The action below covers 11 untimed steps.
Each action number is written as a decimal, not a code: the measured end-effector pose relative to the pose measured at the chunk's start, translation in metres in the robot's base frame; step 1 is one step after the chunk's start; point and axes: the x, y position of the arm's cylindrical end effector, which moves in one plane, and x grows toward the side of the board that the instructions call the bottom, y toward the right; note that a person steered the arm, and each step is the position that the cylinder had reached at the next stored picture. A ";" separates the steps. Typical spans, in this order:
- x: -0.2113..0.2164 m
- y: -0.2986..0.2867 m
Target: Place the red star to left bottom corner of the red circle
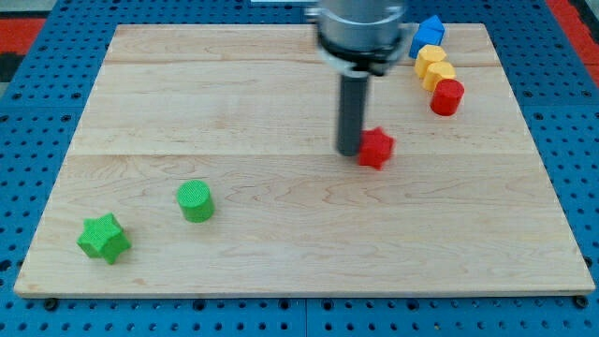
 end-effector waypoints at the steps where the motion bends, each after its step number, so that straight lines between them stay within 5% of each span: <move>1: -0.001 0.016; 3: 0.029 -0.022; 5: -0.012 0.038; 8: 0.017 0.038; 11: -0.004 0.046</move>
